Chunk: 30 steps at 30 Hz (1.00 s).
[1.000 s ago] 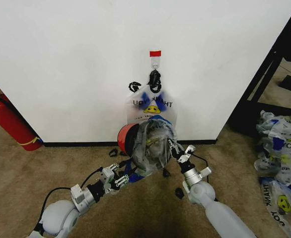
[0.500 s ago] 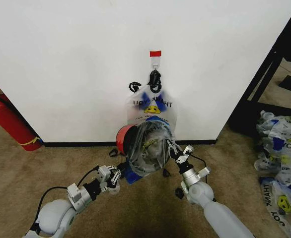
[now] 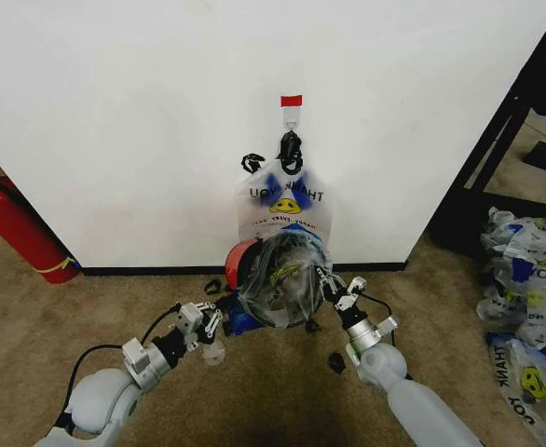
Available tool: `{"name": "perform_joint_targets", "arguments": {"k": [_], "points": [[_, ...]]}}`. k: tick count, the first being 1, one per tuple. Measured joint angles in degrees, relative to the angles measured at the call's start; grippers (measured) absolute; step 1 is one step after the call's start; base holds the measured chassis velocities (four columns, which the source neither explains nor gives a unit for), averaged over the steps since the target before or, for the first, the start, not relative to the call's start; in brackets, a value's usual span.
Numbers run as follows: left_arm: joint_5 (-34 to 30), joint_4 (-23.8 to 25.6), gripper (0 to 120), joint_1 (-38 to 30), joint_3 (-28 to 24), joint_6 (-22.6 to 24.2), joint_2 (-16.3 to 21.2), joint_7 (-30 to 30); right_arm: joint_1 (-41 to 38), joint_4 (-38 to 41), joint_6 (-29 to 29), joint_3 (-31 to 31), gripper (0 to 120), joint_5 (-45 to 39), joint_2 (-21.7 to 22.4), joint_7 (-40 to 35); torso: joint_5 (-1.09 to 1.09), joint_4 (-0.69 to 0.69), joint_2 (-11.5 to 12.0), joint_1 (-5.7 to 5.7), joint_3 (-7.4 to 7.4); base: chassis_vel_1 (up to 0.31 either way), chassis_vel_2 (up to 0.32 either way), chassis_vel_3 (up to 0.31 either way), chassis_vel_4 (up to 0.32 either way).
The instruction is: Pick up the garbage bag from the wall and place it over the trash bin.
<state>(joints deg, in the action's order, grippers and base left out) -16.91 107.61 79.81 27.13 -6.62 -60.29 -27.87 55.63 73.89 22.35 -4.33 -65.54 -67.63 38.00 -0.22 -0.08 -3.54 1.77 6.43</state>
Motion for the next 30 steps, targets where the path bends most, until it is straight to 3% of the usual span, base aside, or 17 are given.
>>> {"name": "perform_joint_targets", "arguments": {"k": [7, 16, 24, 28, 30], "points": [[1.92, -3.28, 0, -0.55, -0.15, 0.04, -0.54, 1.01, 0.21, 0.47, -1.26, 0.0, 0, -2.42, 0.22, 2.17, -0.01, 0.0, 0.0, 0.0, 0.0, 0.0, 0.0, 0.0, 0.0], [1.86, -2.96, 0, 0.02, -0.86, -1.85, -1.11, 1.73, 0.56, 0.53, -1.68, 0.21, 0, -2.94, 0.2, 3.33, 0.0, 0.0, 0.0, 0.0, 0.0, 0.0, 0.0, 0.0, 0.0], [2.64, -4.09, 0, -0.02, -1.89, -4.5, -1.16, 6.64, 1.46, 2.49, -3.06, 1.18, 0, -6.14, 0.42, 3.45, 0.0, 0.0, 0.0, 0.0, 0.0, 0.0, 0.0, 0.0, 0.0], [1.63, -4.23, 0, 0.24, -2.65, -8.83, -1.29, 8.37, 2.37, 4.74, -3.2, 2.11, 0, -7.0, 0.62, 0.59, -0.01, 0.0, 0.0, 0.0, 0.0, 0.0, 0.0, 0.0, 0.0], [1.62, -4.22, 6, 0.5, -2.7, -11.02, -1.33, 8.62, 2.78, 5.73, -3.18, 2.55, 0, -6.8, 0.63, -1.47, -0.01, 0.0, 0.0, 0.0, 0.0, 0.0, 0.0, 0.0, 0.0]]}}
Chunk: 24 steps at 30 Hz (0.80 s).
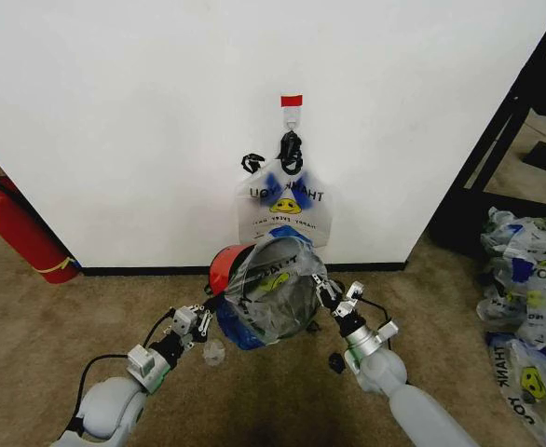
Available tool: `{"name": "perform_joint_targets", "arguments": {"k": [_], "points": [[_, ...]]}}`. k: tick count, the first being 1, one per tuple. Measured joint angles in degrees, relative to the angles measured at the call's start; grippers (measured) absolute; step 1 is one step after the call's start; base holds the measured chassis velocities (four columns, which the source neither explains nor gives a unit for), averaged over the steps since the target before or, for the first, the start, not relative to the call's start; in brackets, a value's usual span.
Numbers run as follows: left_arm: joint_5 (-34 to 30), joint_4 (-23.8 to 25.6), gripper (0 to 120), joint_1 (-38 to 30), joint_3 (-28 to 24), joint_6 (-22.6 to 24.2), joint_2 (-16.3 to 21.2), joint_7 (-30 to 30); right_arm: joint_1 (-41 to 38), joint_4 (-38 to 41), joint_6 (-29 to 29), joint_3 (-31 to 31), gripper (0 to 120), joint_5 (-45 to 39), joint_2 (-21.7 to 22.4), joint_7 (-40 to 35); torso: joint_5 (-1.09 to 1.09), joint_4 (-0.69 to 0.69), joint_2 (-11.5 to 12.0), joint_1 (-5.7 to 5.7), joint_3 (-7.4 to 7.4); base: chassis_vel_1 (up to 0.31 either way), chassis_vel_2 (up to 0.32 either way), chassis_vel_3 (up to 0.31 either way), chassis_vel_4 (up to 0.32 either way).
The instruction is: Pick up the garbage bag from the wall and place it over the trash bin.
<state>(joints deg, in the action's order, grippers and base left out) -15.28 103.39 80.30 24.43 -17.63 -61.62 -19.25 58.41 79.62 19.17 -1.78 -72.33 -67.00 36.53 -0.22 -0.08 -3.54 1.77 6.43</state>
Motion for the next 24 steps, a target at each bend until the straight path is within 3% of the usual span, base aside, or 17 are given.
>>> {"name": "perform_joint_targets", "arguments": {"k": [5, 6, 9, 13, 16, 24], "points": [[0.47, 0.21, 16, 0.29, 0.04, -2.43, 0.06, 0.12, 0.34, 1.03, 0.09, 0.44, 0, 1.81, -0.01, -3.71, 0.0, 0.0, 0.0, 0.0, 0.0, 0.0, 0.0, 0.0, 0.0], [1.65, 0.18, 26, 0.41, 0.28, -4.18, 0.36, 0.27, 0.6, 2.35, 0.09, 0.91, 0, 3.5, -0.02, -8.41, 0.0, 0.0, 0.0, 0.0, 0.0, 0.0, 0.0, 0.0, 0.0], [3.39, -0.37, 35, 0.44, 0.87, -6.0, 0.71, 0.34, 0.88, 3.84, 0.09, 1.25, 0, 4.46, -0.02, -12.32, 0.0, 0.0, 0.0, 0.0, 0.0, 0.0, 0.0, 0.0, 0.0], [5.18, -2.21, 53, 0.94, 3.8, -8.67, 1.59, -5.37, 1.42, 6.41, 0.35, 1.58, 0, 5.53, -0.32, -18.91, 0.0, 0.01, 0.0, 0.0, 0.0, 0.0, 0.0, 0.0, 0.0], [6.33, -3.02, 61, 0.97, 5.38, -9.12, 1.6, -7.21, 1.61, 7.11, 0.5, 1.64, 0, 5.78, -0.54, -21.92, 0.0, 0.0, 0.0, 0.0, 0.0, 0.0, 0.0, 0.0, 0.0], [13.84, -1.82, 93, 3.65, 8.52, -8.08, 0.49, -8.7, 2.48, 8.54, 0.98, 1.53, 0, 6.32, -1.08, -27.27, 0.01, 0.01, 0.0, 0.0, 0.0, 0.0, 0.0, 0.0, 0.0]]}}
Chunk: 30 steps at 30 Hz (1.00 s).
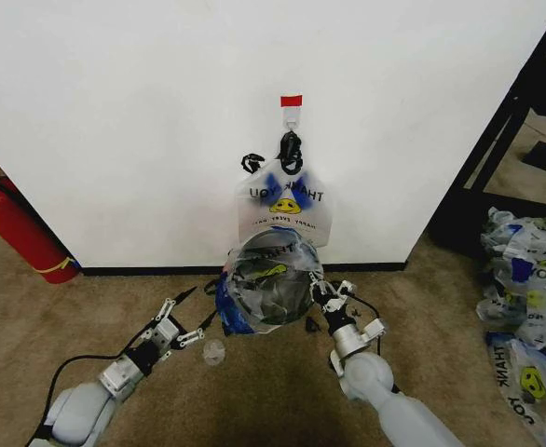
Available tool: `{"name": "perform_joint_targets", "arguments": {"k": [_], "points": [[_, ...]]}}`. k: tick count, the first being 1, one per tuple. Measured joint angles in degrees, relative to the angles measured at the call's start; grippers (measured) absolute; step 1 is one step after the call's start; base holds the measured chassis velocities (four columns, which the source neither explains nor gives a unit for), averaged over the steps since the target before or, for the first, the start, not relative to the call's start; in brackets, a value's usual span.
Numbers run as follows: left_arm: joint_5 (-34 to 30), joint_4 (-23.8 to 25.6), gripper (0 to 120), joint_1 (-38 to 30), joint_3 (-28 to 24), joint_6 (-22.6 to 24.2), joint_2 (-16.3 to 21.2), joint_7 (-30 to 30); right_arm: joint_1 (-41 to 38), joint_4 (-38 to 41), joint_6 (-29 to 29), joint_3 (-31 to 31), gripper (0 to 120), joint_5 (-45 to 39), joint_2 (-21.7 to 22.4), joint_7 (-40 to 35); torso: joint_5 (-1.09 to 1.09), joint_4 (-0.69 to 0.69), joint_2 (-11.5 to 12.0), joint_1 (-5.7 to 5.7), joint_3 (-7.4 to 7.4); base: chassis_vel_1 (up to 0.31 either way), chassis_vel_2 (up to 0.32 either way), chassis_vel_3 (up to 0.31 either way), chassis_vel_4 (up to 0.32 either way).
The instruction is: Pick up the garbage bag from the wall and place it over the trash bin.
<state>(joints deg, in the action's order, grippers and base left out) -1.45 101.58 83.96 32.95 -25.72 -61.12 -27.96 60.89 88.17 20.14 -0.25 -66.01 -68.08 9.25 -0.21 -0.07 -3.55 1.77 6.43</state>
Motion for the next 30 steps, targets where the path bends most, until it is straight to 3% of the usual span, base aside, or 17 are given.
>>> {"name": "perform_joint_targets", "arguments": {"k": [3, 9, 16, 20, 24, 30], "points": [[1.0, 0.37, 95, 0.32, -1.95, 0.05, -1.02, 0.14, 0.54, 0.86, 0.0, -0.02, 0, -0.06, -0.23, -0.59, 0.0, 0.0, 0.0, 0.0, 0.0, 0.0, 0.0, 0.0, 0.0], [5.48, -0.3, 86, -1.21, -5.36, 2.04, -3.41, 4.7, 2.32, 3.62, -0.15, -0.03, 0, -0.1, -0.11, -2.56, -0.01, -0.02, 0.0, 0.0, 0.0, 0.0, 0.0, 0.0, 0.0], [7.47, -1.11, 98, -3.28, -7.5, 7.21, -3.21, 14.11, 6.11, 9.47, -1.55, -0.31, 0, -0.4, 0.87, -6.52, 0.0, -0.01, 0.0, 0.0, 0.0, 0.0, 0.0, 0.0, 0.0], [7.46, -1.44, 98, -3.75, -7.91, 7.37, -2.93, 15.56, 6.89, 11.52, -2.14, -0.31, 0, -0.62, 0.79, -7.81, -0.01, -0.01, 0.0, 0.0, 0.0, 0.0, 0.0, 0.0, 0.0], [5.72, -0.97, 98, -3.26, -7.79, 6.23, -2.36, 15.63, 6.98, 12.56, -2.42, -0.24, 0, -0.3, 0.34, -9.35, -0.02, -0.01, 0.0, 0.0, 0.0, 0.0, 0.0, 0.0, 0.0], [0.78, -0.25, 100, -1.37, -5.57, -1.58, -1.39, 9.69, 6.03, 12.33, -2.86, -0.5, 0, 0.12, -0.25, -12.15, -0.02, 0.0, 0.0, 0.0, 0.0, 0.0, 0.0, 0.0, 0.0]]}}
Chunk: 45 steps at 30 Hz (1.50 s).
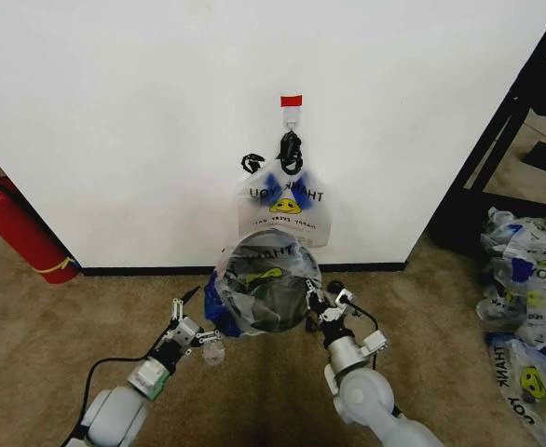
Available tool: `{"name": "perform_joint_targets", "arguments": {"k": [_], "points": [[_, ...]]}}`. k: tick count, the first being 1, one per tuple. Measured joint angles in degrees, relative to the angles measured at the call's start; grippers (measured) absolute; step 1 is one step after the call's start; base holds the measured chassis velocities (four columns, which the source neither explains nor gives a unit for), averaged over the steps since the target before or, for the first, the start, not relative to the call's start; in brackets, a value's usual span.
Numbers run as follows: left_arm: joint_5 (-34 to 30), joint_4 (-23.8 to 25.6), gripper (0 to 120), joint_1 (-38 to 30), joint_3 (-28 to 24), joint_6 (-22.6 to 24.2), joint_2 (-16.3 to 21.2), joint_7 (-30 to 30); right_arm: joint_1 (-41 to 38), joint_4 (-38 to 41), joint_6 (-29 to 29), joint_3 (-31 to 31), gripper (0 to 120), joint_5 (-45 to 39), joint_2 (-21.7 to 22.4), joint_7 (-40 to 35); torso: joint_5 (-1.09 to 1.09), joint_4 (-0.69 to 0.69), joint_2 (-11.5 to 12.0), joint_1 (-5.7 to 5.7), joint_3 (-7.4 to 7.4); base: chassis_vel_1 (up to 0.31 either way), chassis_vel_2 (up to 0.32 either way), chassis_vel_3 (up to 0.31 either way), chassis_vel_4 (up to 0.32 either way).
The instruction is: Pick up the garbage bag from the wall and place it over the trash bin.
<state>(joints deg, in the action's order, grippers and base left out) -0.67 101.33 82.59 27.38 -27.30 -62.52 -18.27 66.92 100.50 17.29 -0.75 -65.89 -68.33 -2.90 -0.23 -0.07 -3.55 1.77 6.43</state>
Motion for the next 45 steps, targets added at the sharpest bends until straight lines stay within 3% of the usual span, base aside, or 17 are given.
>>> {"name": "perform_joint_targets", "arguments": {"k": [4, 8, 11, 13, 15, 17, 21, 23, 25, 29, 35, 41, 45], "points": [[1.26, -0.21, 100, 0.63, 3.53, -6.3, 0.04, -7.68, -1.96, -1.78, -0.59, -0.6, 0, -0.05, -0.95, -2.5, 0.0, 0.0, 0.0, 0.0, 0.0, 0.0, 0.0, 0.0, 0.0], [1.65, -0.21, 100, 0.77, 5.84, -9.62, 0.0, -13.13, -3.25, -3.26, -0.89, -0.94, 0, 0.19, -2.09, -3.56, 0.0, 0.0, 0.0, 0.0, 0.0, 0.0, 0.0, 0.0, 0.0], [-2.73, 0.55, 100, 0.85, 7.76, -11.38, 0.12, -17.97, -3.54, -5.5, -0.69, -0.91, 0, 2.99, -2.3, -1.88, 0.0, 0.0, 0.0, 0.0, 0.0, 0.0, 0.0, 0.0, 0.0], [-7.92, 2.01, 100, 1.15, 9.25, -11.29, 0.43, -22.2, -3.53, -8.15, 0.25, -0.98, 0, 6.55, -1.65, 3.49, 0.01, 0.0, 0.0, 0.0, 0.0, 0.0, 0.0, 0.0, 0.0], [-14.96, 5.05, 100, 1.54, 10.06, -9.21, 1.33, -23.85, -3.65, -12.38, 2.3, -1.71, 0, 10.81, -0.25, 14.0, 0.02, 0.0, 0.0, 0.0, 0.0, 0.0, 0.0, 0.0, 0.0], [-17.35, 6.3, 100, 1.62, 10.04, -7.92, 1.76, -23.46, -3.78, -13.65, 2.93, -1.97, 0, 11.92, 0.38, 17.8, 0.02, -0.01, 0.0, 0.0, 0.0, 0.0, 0.0, 0.0, 0.0], [-23.53, 11.02, 100, 0.72, 6.16, -1.31, 4.18, -12.45, -5.01, -18.32, 4.79, -3.62, 0, 16.0, 2.82, 33.69, 0.01, -0.02, 0.0, 0.0, 0.0, 0.0, 0.0, 0.0, 0.0], [-27.34, 12.84, 100, -0.95, 3.14, 4.24, 6.37, -8.12, -6.92, -21.99, 6.82, -5.31, 0, 21.01, 3.94, 43.95, 0.02, -0.01, 0.0, 0.0, 0.01, 0.0, 0.0, 0.0, 0.0], [-28.12, 13.13, 100, -1.31, 2.6, 5.48, 6.88, -7.8, -7.44, -22.8, 7.24, -5.77, 0, 22.34, 4.22, 46.37, 0.02, -0.01, 0.0, 0.0, 0.01, 0.0, 0.0, 0.0, 0.0], [-32.77, 13.87, 100, -4.26, -1.26, 13.87, 11.23, -8.76, -10.61, -25.2, 8.6, -7.25, 0, 27.61, 6.03, 59.28, 0.01, -0.01, 0.0, 0.0, 0.01, 0.0, 0.0, 0.0, 0.0], [-32.28, 11.96, 100, -7.31, -3.94, 18.93, 13.87, -11.19, -12.57, -24.9, 8.72, -6.33, 0, 29.52, 6.86, 63.92, 0.02, 0.02, 0.0, 0.0, 0.01, 0.0, 0.0, 0.0, 0.0], [-29.89, 9.25, 100, -11.2, -6.01, 22.23, 13.55, -12.92, -12.4, -23.82, 8.71, -5.89, 0, 29.58, 6.96, 64.27, 0.02, 0.0, 0.0, 0.0, 0.01, 0.0, 0.0, 0.0, 0.0], [-23.7, 1.88, 100, -18.48, -9.43, 25.12, 12.76, -17.85, -11.76, -22.56, 8.32, -5.73, 0, 28.86, 6.5, 63.32, 0.0, -0.01, 0.0, 0.01, 0.01, 0.0, 0.0, 0.0, 0.0]]}}
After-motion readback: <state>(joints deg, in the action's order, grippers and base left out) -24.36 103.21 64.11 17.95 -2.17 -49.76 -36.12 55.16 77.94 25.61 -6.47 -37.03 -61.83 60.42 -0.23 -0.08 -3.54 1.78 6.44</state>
